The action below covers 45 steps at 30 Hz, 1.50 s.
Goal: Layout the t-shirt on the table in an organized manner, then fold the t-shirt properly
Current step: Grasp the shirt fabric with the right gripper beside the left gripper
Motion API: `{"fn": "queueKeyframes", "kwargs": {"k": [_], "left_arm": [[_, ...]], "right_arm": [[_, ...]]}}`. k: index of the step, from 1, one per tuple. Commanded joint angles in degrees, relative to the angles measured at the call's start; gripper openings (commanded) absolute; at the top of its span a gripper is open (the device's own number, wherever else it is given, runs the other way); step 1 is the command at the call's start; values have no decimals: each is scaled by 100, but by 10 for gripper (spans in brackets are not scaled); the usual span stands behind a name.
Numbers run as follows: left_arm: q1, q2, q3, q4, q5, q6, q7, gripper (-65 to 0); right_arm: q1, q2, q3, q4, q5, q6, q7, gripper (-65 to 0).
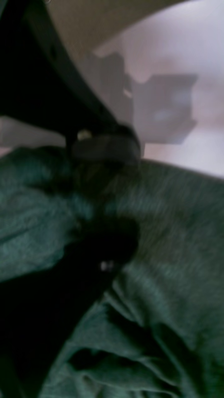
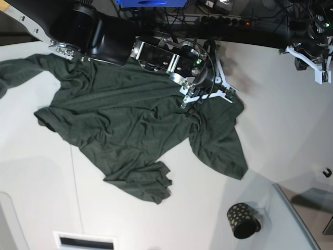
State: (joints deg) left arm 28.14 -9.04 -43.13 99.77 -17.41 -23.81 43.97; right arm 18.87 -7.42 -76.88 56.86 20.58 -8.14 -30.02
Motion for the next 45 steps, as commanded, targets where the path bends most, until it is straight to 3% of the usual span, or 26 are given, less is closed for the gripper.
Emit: {"fn": "queueKeyframes", "kwargs": {"k": [1,4,5,8,10,14,16,18,25,31,39,41,44,45], "left_arm": [[-32,-76,28,85,-31,38,-102,-650],[-172,-76,335,-65,84,38,-102,-650],[-287,-76,520,-152,189,38,-102,-650],[-656,20,968,-530,462,38,-304,-650],[-858,187,1083,-785,620,38,-665,-647],[-1245,433,1083,-1278,928,38,-972,-405],[-1333,442,1091,-1445,884,38,-981,-293],[-1412,442,1109,-1577,805,38,-990,-242],[-1878,442,1215,-2025,682,30,-999,-293],[-2150,433,1698,-2218,682,30,-999,-369],[-2221,521,1804,-2218,682,30,-1008,-385],[-2221,521,1804,-2218,682,30,-1008,-454],[-2212,521,1839,-2236,717,38,-1008,-650],[-2212,521,1839,-2262,717,38,-1008,-650]], "right_arm": [[104,-80,27,77,-23,-43,88,-413],[86,-80,27,77,-23,-43,88,-545],[86,-80,44,77,-23,-43,88,-560],[16,-71,62,85,-14,-43,79,-521],[-2,-71,62,94,-14,-43,70,-461],[-37,-71,35,112,-14,-43,61,-327],[-54,17,35,331,-14,-43,61,-312],[-90,193,35,692,-14,-43,61,-311],[-90,579,71,1457,-14,-43,-18,-315],[-90,720,71,1501,-14,-52,-114,-315],[-90,782,71,1501,-14,-52,-114,-315],[-90,782,71,1501,-14,-52,-114,-315],[-90,782,79,1501,-14,-52,-114,-315],[-90,782,79,1501,-14,-52,-114,-315]]}}
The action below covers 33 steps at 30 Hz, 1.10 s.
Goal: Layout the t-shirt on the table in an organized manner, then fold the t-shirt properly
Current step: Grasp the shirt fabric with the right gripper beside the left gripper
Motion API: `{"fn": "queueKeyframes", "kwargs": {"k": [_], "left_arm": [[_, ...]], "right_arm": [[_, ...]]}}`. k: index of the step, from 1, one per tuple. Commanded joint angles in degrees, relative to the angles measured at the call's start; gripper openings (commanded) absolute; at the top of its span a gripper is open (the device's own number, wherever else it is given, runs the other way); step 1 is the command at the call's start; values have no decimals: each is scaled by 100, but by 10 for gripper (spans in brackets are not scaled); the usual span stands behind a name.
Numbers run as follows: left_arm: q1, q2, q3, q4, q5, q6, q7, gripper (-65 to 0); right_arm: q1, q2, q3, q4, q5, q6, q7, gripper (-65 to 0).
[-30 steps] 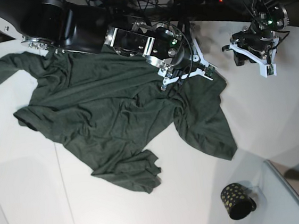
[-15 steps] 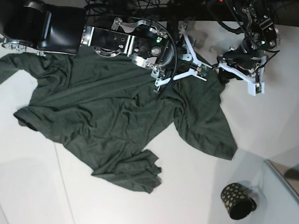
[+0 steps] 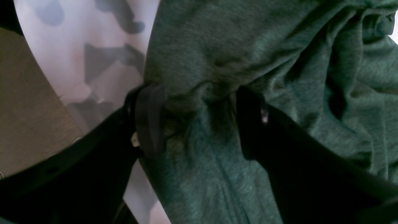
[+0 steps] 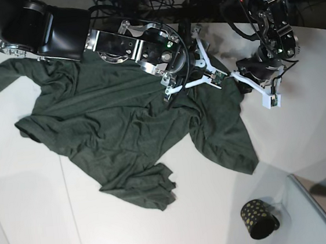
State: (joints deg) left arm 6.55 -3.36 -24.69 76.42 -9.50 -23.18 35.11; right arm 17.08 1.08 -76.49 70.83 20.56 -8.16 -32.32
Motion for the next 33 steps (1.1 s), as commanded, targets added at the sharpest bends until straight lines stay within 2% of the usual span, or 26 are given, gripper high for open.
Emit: {"fn": "queueKeyframes", "kwargs": {"k": [1,5,14,17,20,22,26,28,31,33], "left_arm": [[-61,-47,-6,28,-83,-25,-122,-650],[18,-47,3,204,-57,-25,-70,-650],[818,76,12,1619,-48,-25,-61,-650],[844,76,-41,1663,-48,1,-70,-650],[677,41,-50,1426,-48,239,-96,-650],[484,41,-41,1232,-48,274,-96,-650],[167,-3,-6,881,-48,274,-105,-410],[27,-12,3,661,-48,274,-105,-372],[-149,-82,3,283,-48,274,-105,-413],[-211,-82,3,72,-48,265,-114,-474]], "right_arm": [[90,-60,40,104,-12,-50,115,-315],[90,-60,40,104,-12,-50,115,-315],[90,-60,198,104,-12,-50,115,-317],[37,-60,392,113,-3,-50,106,-317],[19,-60,427,113,-3,-50,106,-317],[11,-60,400,113,-3,-50,106,-317],[-86,-60,427,113,-3,-50,106,-317],[-95,-60,409,113,-3,-50,106,-317],[-95,-51,418,113,-3,-50,106,-317],[-104,10,436,113,-3,-50,106,-317]]}}
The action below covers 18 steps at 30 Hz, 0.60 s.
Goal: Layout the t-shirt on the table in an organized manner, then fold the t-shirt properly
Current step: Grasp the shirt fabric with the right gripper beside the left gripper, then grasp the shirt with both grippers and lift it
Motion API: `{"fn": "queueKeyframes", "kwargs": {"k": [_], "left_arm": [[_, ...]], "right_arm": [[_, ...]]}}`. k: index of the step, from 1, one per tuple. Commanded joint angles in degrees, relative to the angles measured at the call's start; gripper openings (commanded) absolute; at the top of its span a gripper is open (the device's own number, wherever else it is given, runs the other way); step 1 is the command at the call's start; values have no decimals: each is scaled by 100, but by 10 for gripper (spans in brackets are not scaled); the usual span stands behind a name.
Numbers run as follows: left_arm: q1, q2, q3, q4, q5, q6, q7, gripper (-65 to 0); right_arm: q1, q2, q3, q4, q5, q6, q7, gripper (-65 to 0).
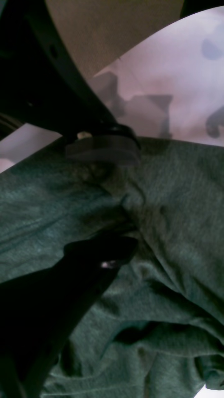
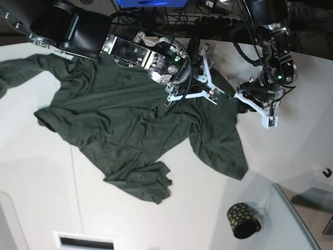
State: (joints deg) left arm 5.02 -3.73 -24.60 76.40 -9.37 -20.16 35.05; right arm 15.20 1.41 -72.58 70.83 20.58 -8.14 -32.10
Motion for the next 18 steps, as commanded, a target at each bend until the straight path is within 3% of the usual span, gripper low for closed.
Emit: {"fn": "queueKeyframes", "kwargs": {"k": [1,3,4,9,18], "left_arm": [[-66,-45,-6,13,-61,-36,-107,-513],[-75,-45,-6,-75,-61,-36,-107,-627],[-75,-45,-6,-75,-61,-36,-107,-650],[83,-10,-6,259,-61,-28,-63,-650],[637,236,3,1788,-61,-28,130,-650]], "right_arm": [[84,13,44,113,-5,-52,84,-317],[84,30,44,122,-5,-52,84,-317],[84,30,44,122,-5,-52,84,-317],[102,30,44,122,-5,-52,84,-317],[119,30,44,113,-5,-52,84,-317]]}}
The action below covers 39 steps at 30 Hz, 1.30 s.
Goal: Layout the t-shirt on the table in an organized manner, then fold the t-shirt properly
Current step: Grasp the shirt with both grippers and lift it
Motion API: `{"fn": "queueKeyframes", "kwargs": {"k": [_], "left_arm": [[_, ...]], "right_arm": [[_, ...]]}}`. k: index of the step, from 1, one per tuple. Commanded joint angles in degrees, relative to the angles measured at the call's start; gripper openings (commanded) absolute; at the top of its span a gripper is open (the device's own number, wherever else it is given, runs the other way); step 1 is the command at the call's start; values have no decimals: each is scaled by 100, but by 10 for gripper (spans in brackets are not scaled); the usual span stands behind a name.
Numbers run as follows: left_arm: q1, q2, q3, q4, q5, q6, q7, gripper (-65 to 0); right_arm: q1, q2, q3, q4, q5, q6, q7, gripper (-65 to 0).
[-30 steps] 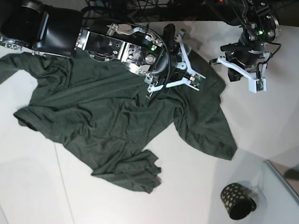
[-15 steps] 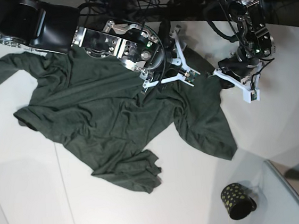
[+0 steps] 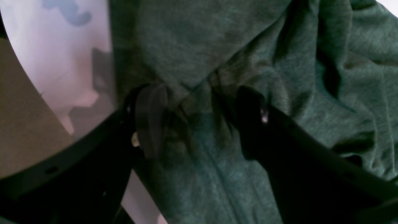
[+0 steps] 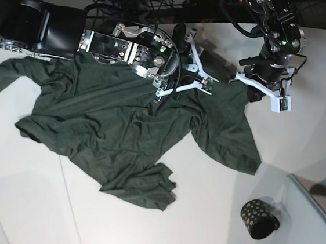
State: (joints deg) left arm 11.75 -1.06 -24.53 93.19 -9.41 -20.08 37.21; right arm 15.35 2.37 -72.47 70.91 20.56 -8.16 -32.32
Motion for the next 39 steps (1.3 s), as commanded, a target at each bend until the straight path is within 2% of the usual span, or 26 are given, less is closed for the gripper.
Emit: {"fn": "queueKeyframes", "kwargs": {"k": [1,3,5,7,12,16,21,24,26,29,32,33,36,38,39], "left_arm": [[-72,-13,-4,233,-57,-36,151,-650],[-133,49,-4,505,-57,-36,635,-650],[-230,163,-4,787,-66,-36,863,-650],[-283,233,58,998,-66,-36,978,-650],[-502,251,814,1130,-66,-10,995,-650],[-810,260,1403,910,-83,517,978,-650],[-1504,269,1913,-233,-118,931,943,-650],[-1979,392,2045,-1182,-118,939,907,-650],[-2208,488,2089,-1771,-118,939,600,-650],[-2401,506,2220,-2343,-101,939,195,-650],[-2507,480,2440,-2563,-110,939,107,-650],[-2498,480,2475,-2554,-110,939,107,-579],[-2304,418,2379,-2176,-74,939,107,-303],[-2076,277,2247,-1727,-118,939,107,-204],[-1979,233,2159,-1508,-118,939,107,-194]], "right_arm": [[104,-66,33,104,-3,-50,106,-317],[104,-66,33,104,-3,-50,106,-317],[104,-57,33,104,-3,-50,97,-317],[104,5,42,104,-3,-50,18,-317],[69,216,236,456,-3,-50,-61,-317],[-72,479,622,895,-3,-50,-228,-317],[-212,752,1027,1317,-3,-50,-439,-317],[-283,910,1124,1458,-3,-50,-439,-317],[-309,936,1168,1502,-3,-50,-448,-317],[-371,989,1168,1502,-3,-50,-448,-317],[-379,1016,1168,1502,-3,-50,-448,-317],[-379,1016,1168,1502,-3,-50,-448,-317],[-379,1016,1168,1511,-3,-50,-448,-317],[-379,1033,1168,1511,-3,-50,-448,-317],[-388,1086,1168,1511,-3,-50,-439,-317]]}}
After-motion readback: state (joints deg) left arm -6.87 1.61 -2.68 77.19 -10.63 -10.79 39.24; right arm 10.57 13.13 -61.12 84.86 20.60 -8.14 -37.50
